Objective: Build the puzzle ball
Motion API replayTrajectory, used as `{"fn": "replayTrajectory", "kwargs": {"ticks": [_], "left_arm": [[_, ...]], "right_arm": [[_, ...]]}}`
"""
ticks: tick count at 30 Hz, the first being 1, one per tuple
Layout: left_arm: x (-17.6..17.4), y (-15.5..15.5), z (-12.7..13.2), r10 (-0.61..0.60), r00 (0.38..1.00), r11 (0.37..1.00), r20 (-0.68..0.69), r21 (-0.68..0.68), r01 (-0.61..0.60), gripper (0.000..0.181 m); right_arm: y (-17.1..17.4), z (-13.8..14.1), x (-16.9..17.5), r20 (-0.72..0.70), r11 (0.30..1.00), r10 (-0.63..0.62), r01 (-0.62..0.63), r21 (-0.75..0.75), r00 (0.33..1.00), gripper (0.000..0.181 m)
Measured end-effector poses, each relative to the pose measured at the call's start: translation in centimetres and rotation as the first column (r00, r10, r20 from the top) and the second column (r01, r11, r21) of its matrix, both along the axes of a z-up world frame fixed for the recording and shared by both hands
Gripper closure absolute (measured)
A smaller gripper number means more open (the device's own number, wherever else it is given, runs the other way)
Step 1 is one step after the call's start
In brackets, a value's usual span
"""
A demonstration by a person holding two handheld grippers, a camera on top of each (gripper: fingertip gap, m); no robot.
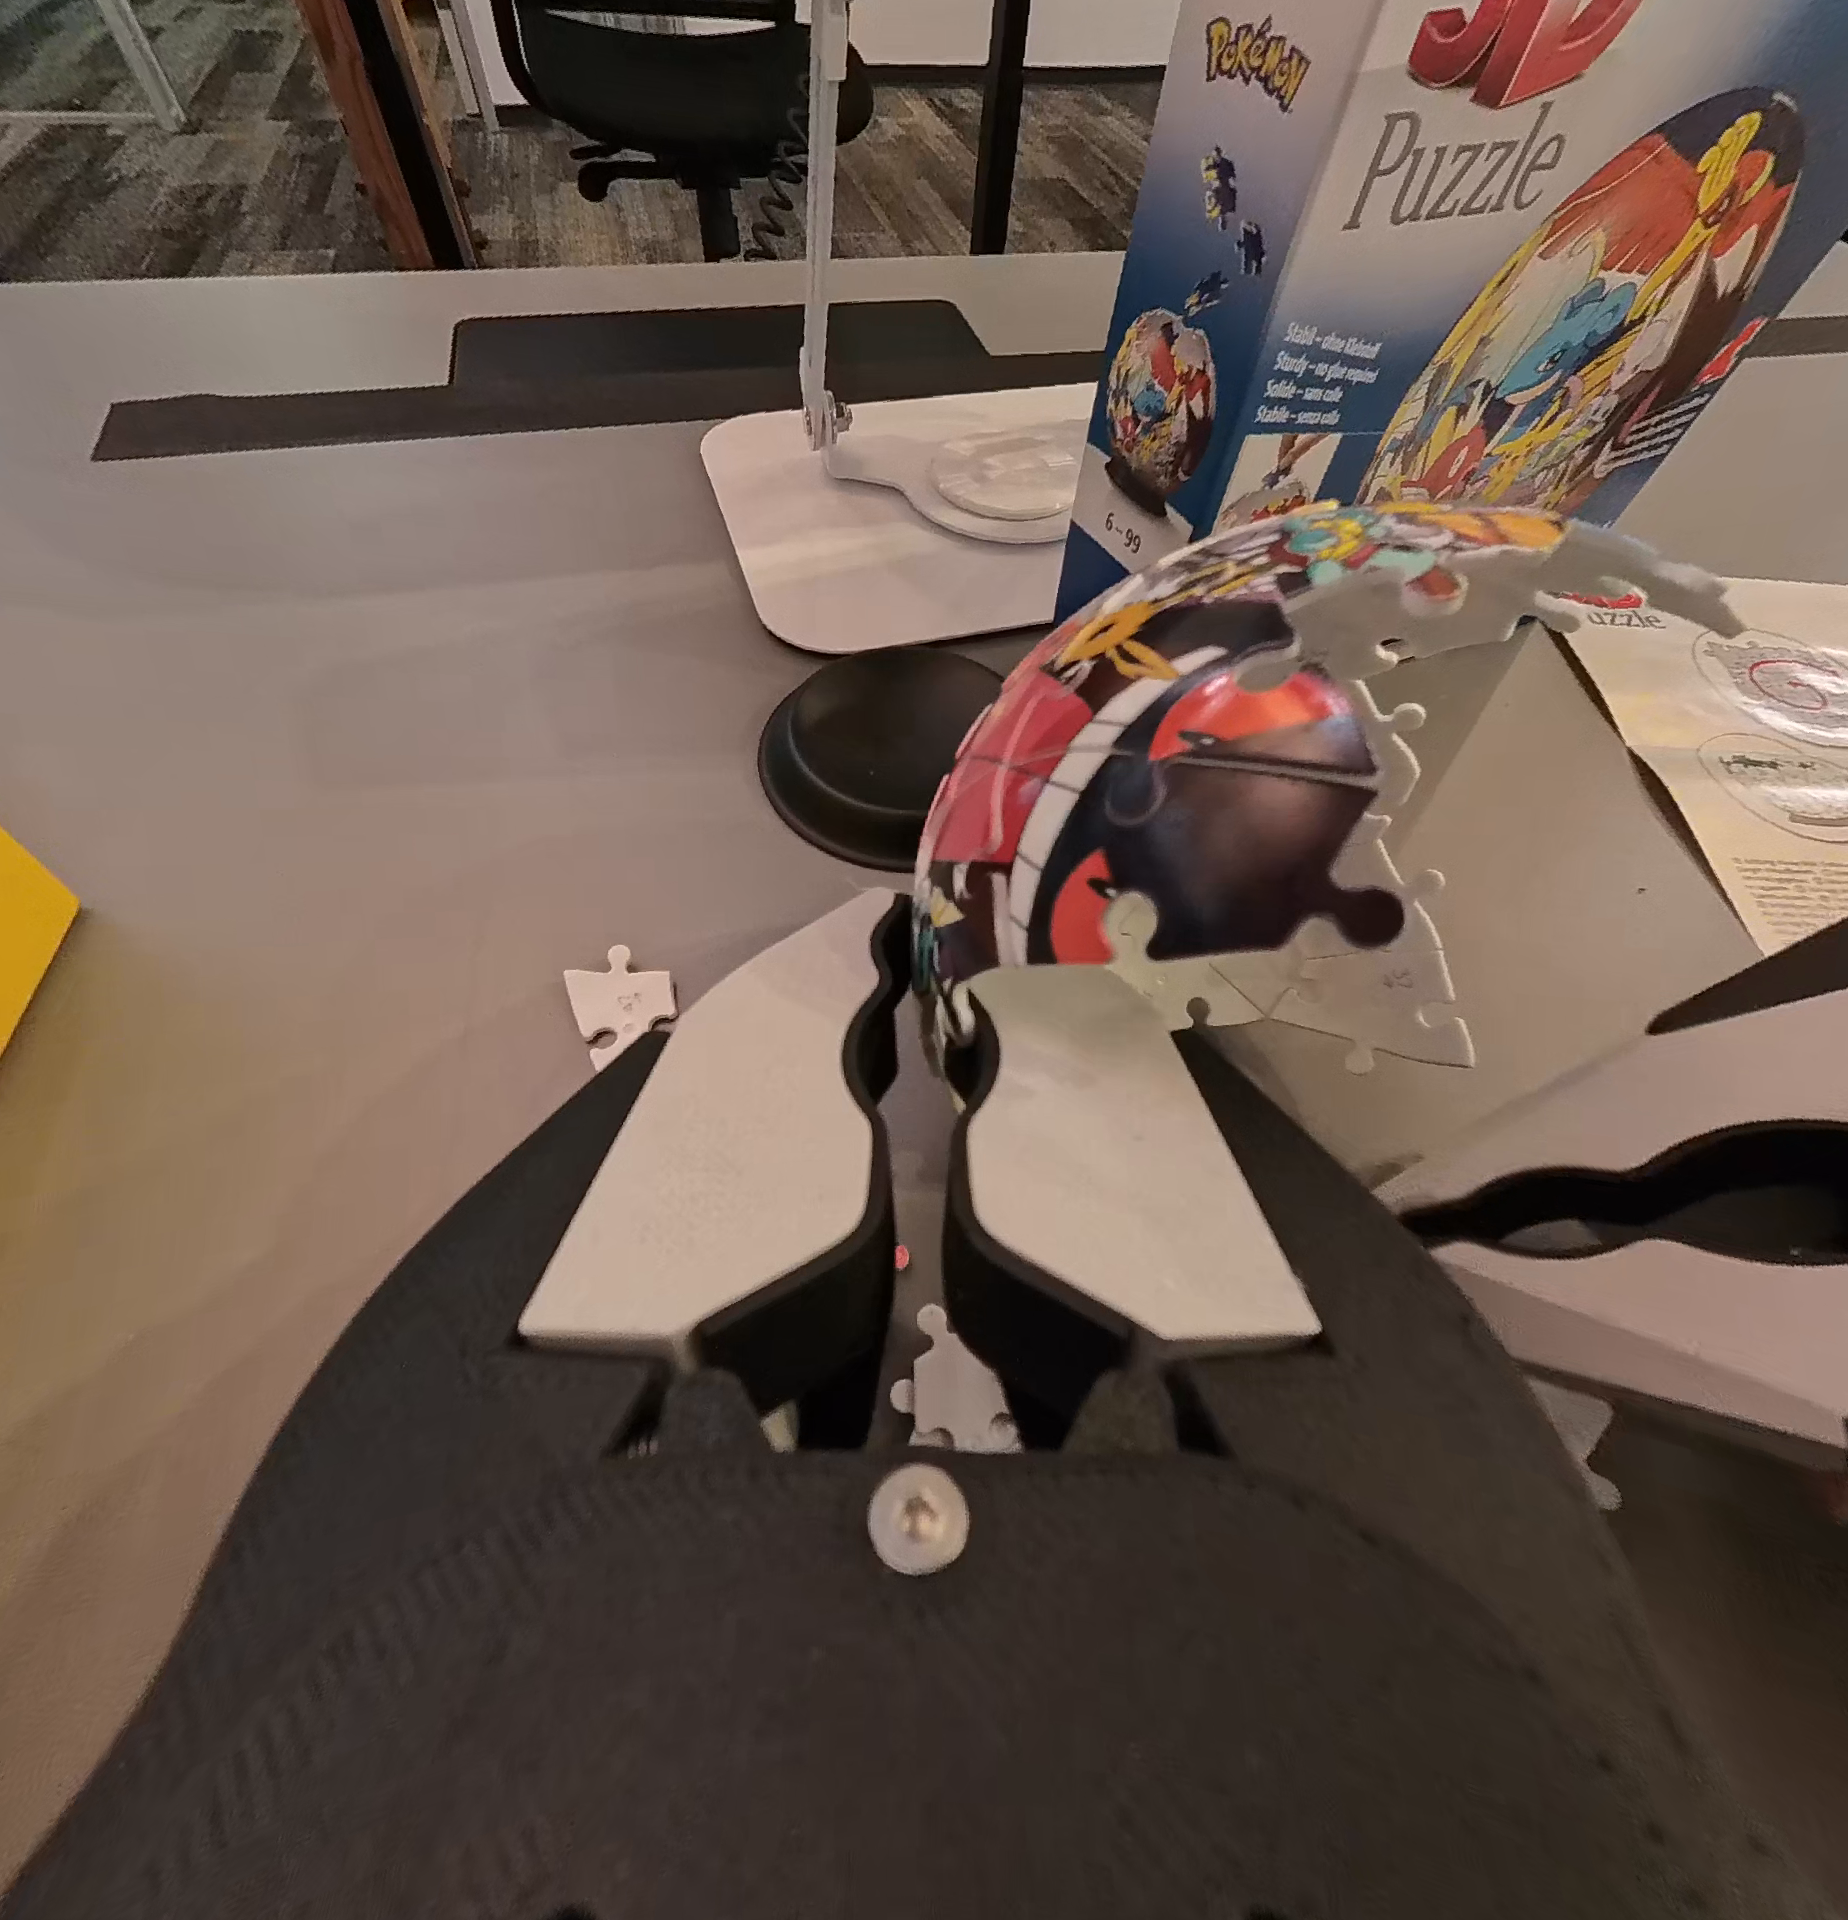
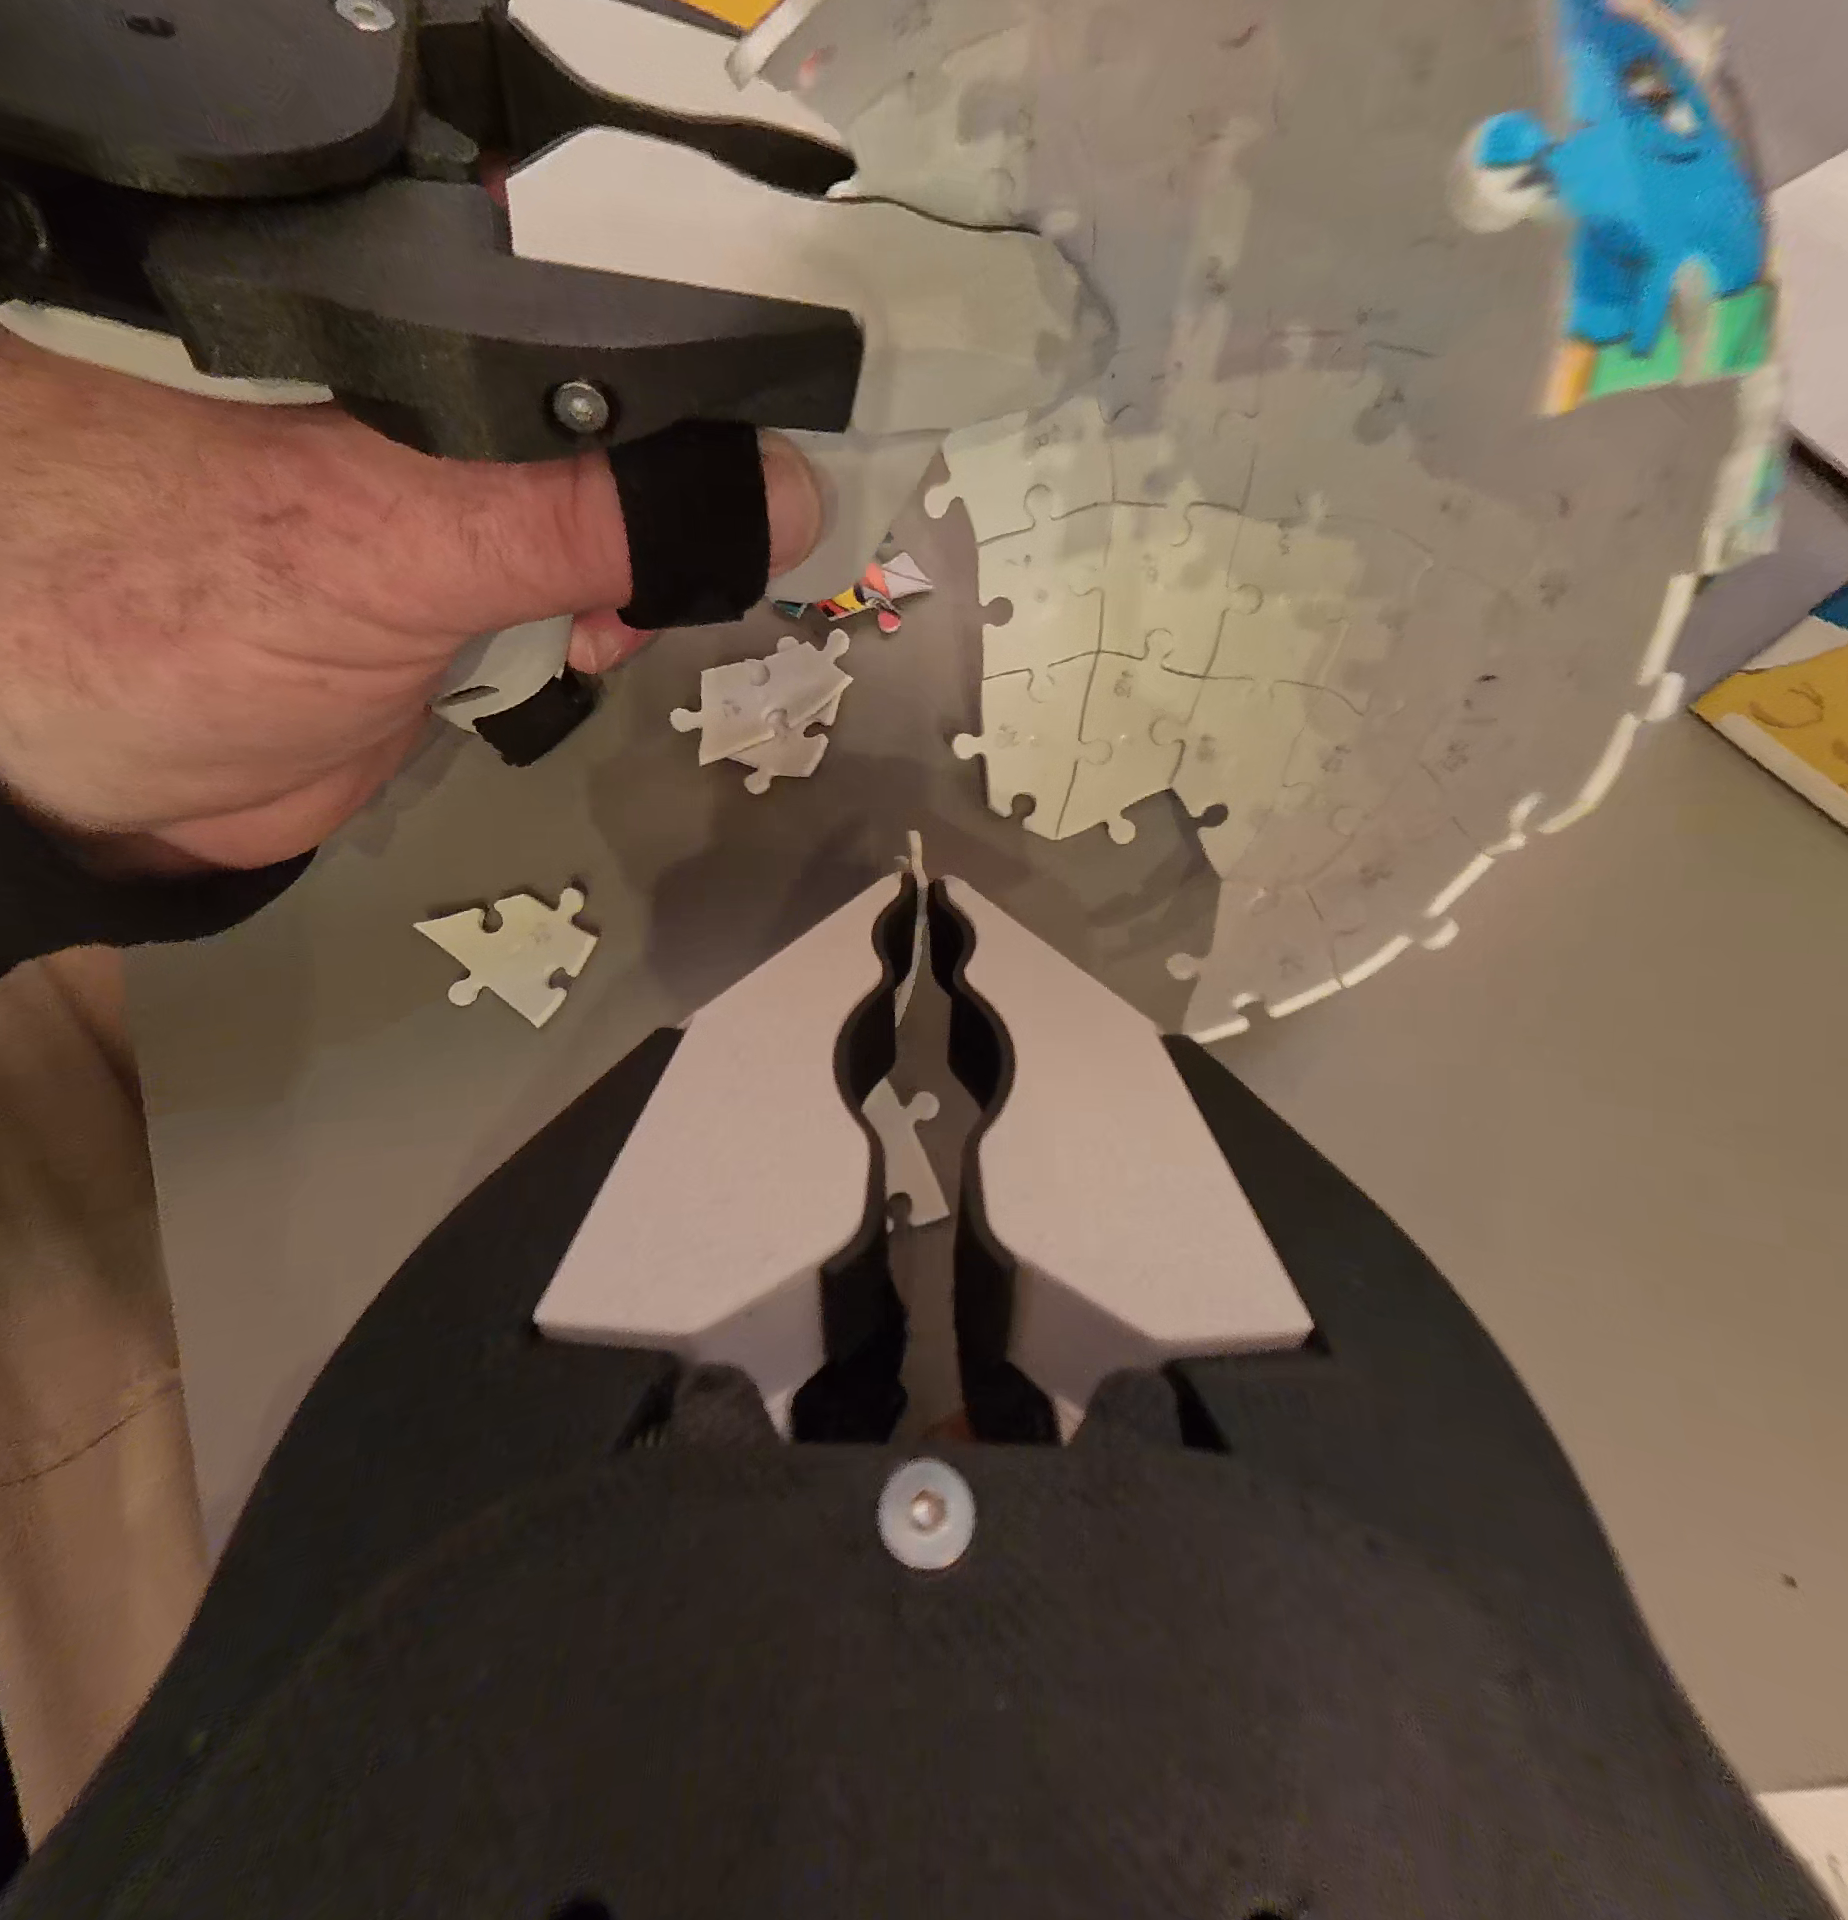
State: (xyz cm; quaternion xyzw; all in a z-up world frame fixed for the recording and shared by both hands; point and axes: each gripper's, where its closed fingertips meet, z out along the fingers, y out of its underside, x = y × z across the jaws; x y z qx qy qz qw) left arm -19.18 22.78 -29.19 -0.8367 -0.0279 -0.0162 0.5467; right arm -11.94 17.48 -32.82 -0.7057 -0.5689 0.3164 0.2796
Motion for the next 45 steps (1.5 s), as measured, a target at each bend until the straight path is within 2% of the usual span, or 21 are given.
{"fn": "replayTrajectory", "kwargs": {"ticks": [4, 8, 15, 25, 30, 35, 37, 41, 43, 45], "left_arm": [[0.0, 0.0, 0.0, 0.0, 1.0, 1.0, 0.003, 0.0, 0.0, 0.178], [0.0, -0.1, 0.0, 0.0, 1.0, 1.0, 0.007, 0.0, 0.0, 0.178], [0.0, -0.1, 0.0, -0.003, 1.0, 1.0, 0.012, -0.002, 0.003, 0.178], [-0.1, -0.2, -0.1, -0.005, 1.0, 1.0, 0.028, -0.008, 0.005, 0.178], [-0.2, -0.3, -0.2, -0.001, 0.999, 1.0, 0.045, -0.014, 0.001, 0.178], [-0.5, -0.3, -0.4, 0.007, 0.997, 1.0, 0.079, -0.02, -0.005, 0.178], [-0.6, -0.2, -0.4, 0.009, 0.996, 1.0, 0.088, -0.02, -0.007, 0.178], [-0.3, -0.2, -0.4, 0.002, 0.995, 1.0, 0.104, -0.02, 0.0, 0.178], [-0.1, -0.2, -0.4, -0.001, 0.994, 1.0, 0.108, -0.019, 0.003, 0.178], [0.0, -0.2, -0.4, -0.003, 0.993, 1.0, 0.116, -0.018, 0.005, 0.177]], "right_arm": [[-0.1, -0.4, 0.1, 0.016, 1.0, 0.012, -0.012, -0.007, 1.0, 0.18], [0.1, -0.2, 0.7, 0.019, 0.999, 0.012, -0.012, -0.034, 1.0, 0.171], [0.6, 1.1, 2.0, 0.0, 0.999, 0.01, -0.01, -0.048, 1.0, 0.173], [0.2, -0.5, 1.9, 0.083, 0.999, 0.031, -0.033, 0.028, 0.996, 0.175], [1.2, 1.2, 2.4, 0.031, 0.998, -0.026, 0.024, 0.065, 0.999, 0.167], [4.1, 4.4, 3.9, -0.095, 0.975, -0.204, 0.211, 0.074, 0.974, 0.151], [5.4, 4.3, 4.3, -0.104, 0.959, -0.276, 0.28, 0.032, 0.956, 0.144], [5.8, 1.5, 3.1, -0.04, 0.946, -0.302, 0.294, -0.141, 0.953, 0.143], [5.9, 0.4, 2.4, -0.021, 0.928, -0.313, 0.301, -0.219, 0.949, 0.149], [6.4, 0.1, 1.9, -0.033, 0.911, -0.333, 0.312, -0.269, 0.942, 0.162]]}}
